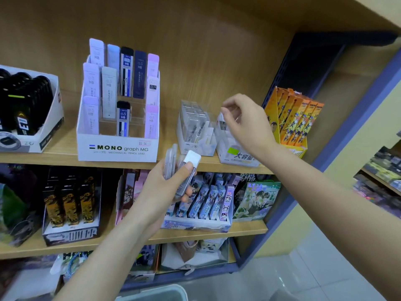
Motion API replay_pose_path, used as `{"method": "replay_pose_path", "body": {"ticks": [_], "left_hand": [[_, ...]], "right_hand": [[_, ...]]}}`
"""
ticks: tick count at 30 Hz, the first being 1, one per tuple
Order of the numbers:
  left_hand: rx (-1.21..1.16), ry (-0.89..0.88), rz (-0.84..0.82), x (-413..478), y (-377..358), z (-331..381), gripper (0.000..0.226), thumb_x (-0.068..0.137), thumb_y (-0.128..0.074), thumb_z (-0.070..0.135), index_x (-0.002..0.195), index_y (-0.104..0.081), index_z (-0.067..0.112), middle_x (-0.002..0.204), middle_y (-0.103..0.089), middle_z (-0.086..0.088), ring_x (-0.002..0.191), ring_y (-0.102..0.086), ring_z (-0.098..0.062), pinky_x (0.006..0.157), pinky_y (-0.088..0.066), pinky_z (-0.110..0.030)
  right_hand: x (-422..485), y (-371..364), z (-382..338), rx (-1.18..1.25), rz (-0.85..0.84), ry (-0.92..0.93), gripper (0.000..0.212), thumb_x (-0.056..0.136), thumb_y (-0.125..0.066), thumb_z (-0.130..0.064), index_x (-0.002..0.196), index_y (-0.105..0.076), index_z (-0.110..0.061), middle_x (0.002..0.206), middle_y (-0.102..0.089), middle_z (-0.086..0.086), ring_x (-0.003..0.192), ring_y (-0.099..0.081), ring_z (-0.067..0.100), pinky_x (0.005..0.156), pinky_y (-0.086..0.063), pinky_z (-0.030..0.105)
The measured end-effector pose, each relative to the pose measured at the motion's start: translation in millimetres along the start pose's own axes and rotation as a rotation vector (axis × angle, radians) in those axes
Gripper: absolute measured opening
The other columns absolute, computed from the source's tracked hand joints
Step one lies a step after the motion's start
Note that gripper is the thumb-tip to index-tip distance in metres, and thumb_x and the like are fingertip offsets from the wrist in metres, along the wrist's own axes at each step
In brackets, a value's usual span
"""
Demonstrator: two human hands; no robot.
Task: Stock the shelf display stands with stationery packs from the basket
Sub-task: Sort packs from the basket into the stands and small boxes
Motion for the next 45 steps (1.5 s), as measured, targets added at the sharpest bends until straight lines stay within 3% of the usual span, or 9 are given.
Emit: {"method": "replay_pose_path", "body": {"ticks": [4,7,14,17,22,26,35,39,45], "left_hand": [[-0.008,0.003,0.011,-4,-2,2,0.028,0.087,-0.06,0.032,0.106,-0.058,0.012,0.074,-0.059,-0.004,0.053,-0.052,-0.01,0.049,-0.047,-0.02],[-0.008,-0.005,0.011,-7,-3,3,0.031,0.089,-0.055,0.036,0.107,-0.059,0.012,0.07,-0.061,0.0,0.051,-0.05,-0.01,0.047,-0.045,-0.02],[-0.048,0.025,0.049,-12,-1,8,0.024,0.097,-0.048,0.034,0.103,-0.061,0.015,0.072,-0.057,-0.008,0.051,-0.043,-0.014,0.047,-0.039,-0.023],[-0.053,0.03,0.057,-11,1,11,0.011,0.097,-0.049,0.017,0.09,-0.057,0.014,0.078,-0.058,-0.015,0.053,-0.042,-0.017,0.05,-0.038,-0.026],[-0.049,0.034,0.047,-9,3,10,0.008,0.095,-0.048,0.009,0.093,-0.055,0.013,0.08,-0.058,-0.015,0.058,-0.044,-0.019,0.058,-0.038,-0.03],[-0.048,0.037,0.029,-8,2,10,0.011,0.093,-0.048,0.005,0.097,-0.056,0.012,0.08,-0.06,-0.014,0.059,-0.045,-0.02,0.057,-0.04,-0.029],[-0.062,0.063,-0.014,-7,7,12,0.015,0.095,-0.05,0.007,0.105,-0.057,0.014,0.09,-0.068,-0.009,0.058,-0.054,-0.014,0.052,-0.046,-0.024],[-0.049,0.046,-0.024,-6,7,12,0.016,0.094,-0.053,0.013,0.11,-0.059,0.014,0.097,-0.072,-0.006,0.056,-0.058,-0.011,0.049,-0.049,-0.02],[-0.022,0.037,-0.041,-6,6,10,0.019,0.093,-0.055,0.015,0.112,-0.058,0.014,0.096,-0.073,-0.002,0.059,-0.061,-0.011,0.052,-0.05,-0.02]], "right_hand": [[-36,1,-42,0.221,-0.297,-0.119,0.015,0.094,-0.053,-0.035,0.092,-0.062,-0.023,0.08,-0.059,-0.015,0.06,-0.053,-0.002,0.059,-0.042,0.012],[-53,-5,-54,0.39,-0.513,-0.27,0.015,0.091,-0.061,-0.03,0.094,-0.066,-0.016,0.082,-0.067,-0.002,0.062,-0.06,0.002,0.06,-0.051,0.018],[-46,12,-51,0.736,-0.413,-0.544,0.007,0.091,-0.061,-0.014,0.093,-0.061,-0.007,0.071,-0.063,0.007,0.054,-0.063,0.006,0.058,-0.056,0.018],[-26,30,-30,0.638,-0.189,-0.51,0.013,0.093,-0.059,-0.015,0.099,-0.06,-0.004,0.073,-0.063,0.007,0.054,-0.063,0.006,0.058,-0.055,0.018],[6,41,3,0.37,0.141,-0.35,0.006,0.094,-0.056,-0.015,0.096,-0.056,-0.009,0.079,-0.06,0.0,0.065,-0.064,0.009,0.058,-0.054,0.017],[19,21,20,0.237,0.091,-0.35,0.009,0.094,-0.055,-0.013,0.099,-0.056,-0.005,0.076,-0.056,-0.003,0.061,-0.059,0.004,0.054,-0.051,0.013],[29,-8,40,0.195,-0.141,-0.347,0.004,0.09,-0.061,-0.009,0.093,-0.057,-0.008,0.072,-0.056,-0.001,0.067,-0.061,0.019,0.073,-0.057,0.039],[29,-18,43,0.132,-0.179,-0.35,0.016,0.086,-0.068,-0.011,0.097,-0.055,-0.012,0.089,-0.058,0.006,0.074,-0.062,0.021,0.068,-0.055,0.029],[28,-21,43,-0.104,-0.107,-0.212,0.015,0.089,-0.065,-0.015,0.103,-0.064,-0.009,0.109,-0.054,0.006,0.081,-0.053,0.012,0.078,-0.047,0.029]]}}
Point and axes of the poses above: each hand's wrist, its own x-axis towards the middle knuckle, its own y-axis out of the back of the hand, z = x × y, the point moved 1 cm from there along x, towards the middle knuckle
